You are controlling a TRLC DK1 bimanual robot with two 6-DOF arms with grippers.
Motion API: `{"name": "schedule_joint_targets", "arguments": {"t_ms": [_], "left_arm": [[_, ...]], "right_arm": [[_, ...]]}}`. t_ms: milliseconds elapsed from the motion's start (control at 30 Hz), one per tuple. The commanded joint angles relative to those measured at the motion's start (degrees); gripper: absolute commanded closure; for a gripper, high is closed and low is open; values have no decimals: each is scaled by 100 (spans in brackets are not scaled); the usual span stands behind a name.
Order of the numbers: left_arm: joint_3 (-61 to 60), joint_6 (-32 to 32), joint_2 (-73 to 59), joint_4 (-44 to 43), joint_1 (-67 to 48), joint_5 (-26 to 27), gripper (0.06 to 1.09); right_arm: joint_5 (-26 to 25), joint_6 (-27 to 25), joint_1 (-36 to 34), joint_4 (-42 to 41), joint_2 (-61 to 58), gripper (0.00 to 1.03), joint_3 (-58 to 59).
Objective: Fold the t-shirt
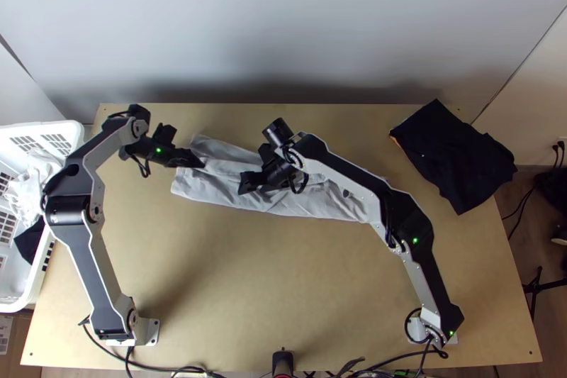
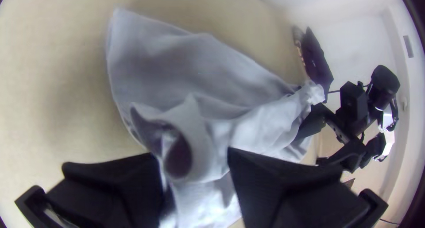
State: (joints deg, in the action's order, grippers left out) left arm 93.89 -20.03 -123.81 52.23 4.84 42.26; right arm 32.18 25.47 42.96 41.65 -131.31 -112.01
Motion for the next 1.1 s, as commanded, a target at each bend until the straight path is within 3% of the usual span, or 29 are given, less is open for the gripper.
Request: {"name": "schedule_joint_targets", "arguments": {"t_ms": [0, 667, 1067], "left_arm": [[-274, 579, 243, -819, -89, 256, 105], [-116, 1001, 1368, -600, -247, 212, 105], [341, 1045, 1720, -406, -695, 204, 105]], "right_arm": [[-2, 1, -68, 1, 44, 5, 56], [-81, 54, -455, -289, -88, 5, 487], [-81, -51, -956, -306, 1467, 5, 539]]}}
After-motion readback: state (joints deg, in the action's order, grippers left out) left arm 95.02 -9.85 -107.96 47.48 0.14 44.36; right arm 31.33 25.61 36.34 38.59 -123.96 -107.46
